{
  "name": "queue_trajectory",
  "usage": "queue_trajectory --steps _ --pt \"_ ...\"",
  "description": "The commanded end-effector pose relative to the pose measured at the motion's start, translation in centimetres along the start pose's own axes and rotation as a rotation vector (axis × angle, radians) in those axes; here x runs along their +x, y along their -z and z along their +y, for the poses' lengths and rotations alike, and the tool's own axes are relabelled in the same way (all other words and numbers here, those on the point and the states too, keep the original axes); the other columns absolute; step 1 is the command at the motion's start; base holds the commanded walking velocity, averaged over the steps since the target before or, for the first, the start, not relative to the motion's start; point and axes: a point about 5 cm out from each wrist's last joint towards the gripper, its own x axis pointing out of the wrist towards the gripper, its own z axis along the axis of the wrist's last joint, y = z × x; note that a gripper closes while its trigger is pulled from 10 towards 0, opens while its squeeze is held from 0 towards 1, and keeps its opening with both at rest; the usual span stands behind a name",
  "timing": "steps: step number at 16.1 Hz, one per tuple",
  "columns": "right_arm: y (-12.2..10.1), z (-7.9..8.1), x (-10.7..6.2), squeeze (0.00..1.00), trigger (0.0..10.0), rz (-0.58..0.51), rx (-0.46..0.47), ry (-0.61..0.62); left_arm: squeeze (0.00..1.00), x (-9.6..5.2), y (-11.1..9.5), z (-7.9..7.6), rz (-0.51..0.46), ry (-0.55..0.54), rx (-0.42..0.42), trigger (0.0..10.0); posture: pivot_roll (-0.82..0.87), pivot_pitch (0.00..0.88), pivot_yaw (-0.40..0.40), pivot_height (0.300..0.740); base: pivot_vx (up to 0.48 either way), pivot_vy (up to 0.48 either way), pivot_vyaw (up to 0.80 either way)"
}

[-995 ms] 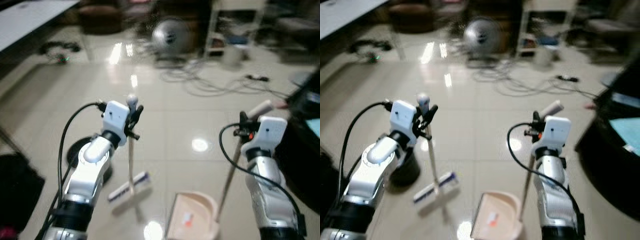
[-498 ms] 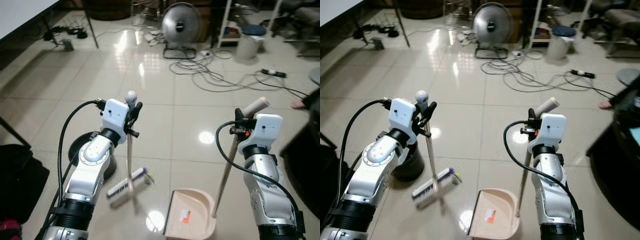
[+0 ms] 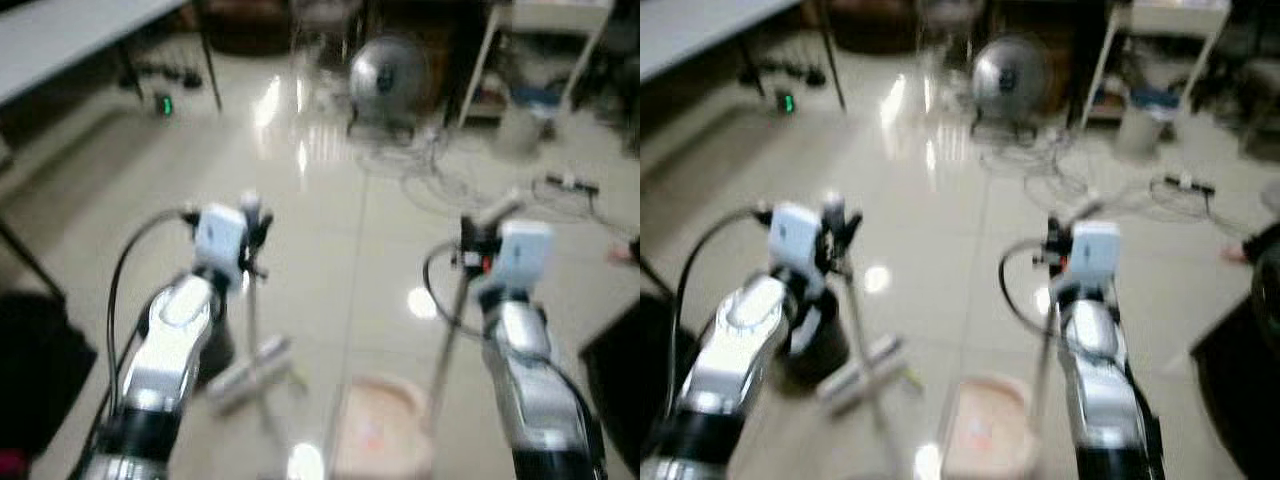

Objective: Sweep floor

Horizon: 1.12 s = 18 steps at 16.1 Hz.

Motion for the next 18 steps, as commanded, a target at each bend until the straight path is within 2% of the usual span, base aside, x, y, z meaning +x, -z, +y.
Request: queue_trajectory --steps 1,3,7,9,15,18 --pt "-0.7 -0.8 0.1 0.00 10.0 -0.025 -0.023 0.019 0.00 0.5 -1.4 -0.5 -0.062 0.014 0.010 10.0 0.03 0.000 0.030 0.740 0.390 0.000 0.00" --pt "-0.7 -0.7 0.2 0.00 10.0 -0.022 -0.043 0.007 0.00 0.5 -1.4 -0.4 -0.061 0.012 0.009 10.0 0.03 0.000 0.029 0.740 0.394 0.000 0.00" --pt "-0.6 -0.3 0.4 0.00 10.0 -0.016 -0.048 -0.003 0.00 0.4 -1.4 -0.2 -0.058 0.009 0.014 10.0 0.04 0.000 0.034 0.740 0.398 0.000 0.76" --pt "-0.7 -0.6 0.3 0.00 10.0 -0.026 -0.009 0.017 0.00 0.5 -1.4 -0.3 -0.059 0.014 0.015 10.0 0.03 0.001 0.038 0.740 0.399 0.000 0.00" --pt "-0.8 -1.1 0.3 0.00 10.0 -0.039 -0.027 0.042 0.00 1.0 -1.6 -1.0 -0.060 0.052 0.006 10.0 0.03 0.007 0.052 0.740 0.386 0.000 0.00" --pt "-0.9 -1.4 0.4 0.00 10.0 -0.071 -0.076 0.049 0.00 1.6 -1.1 -2.0 -0.037 0.070 -0.022 10.0 0.04 0.016 0.059 0.740 0.000 0.000 0.00"
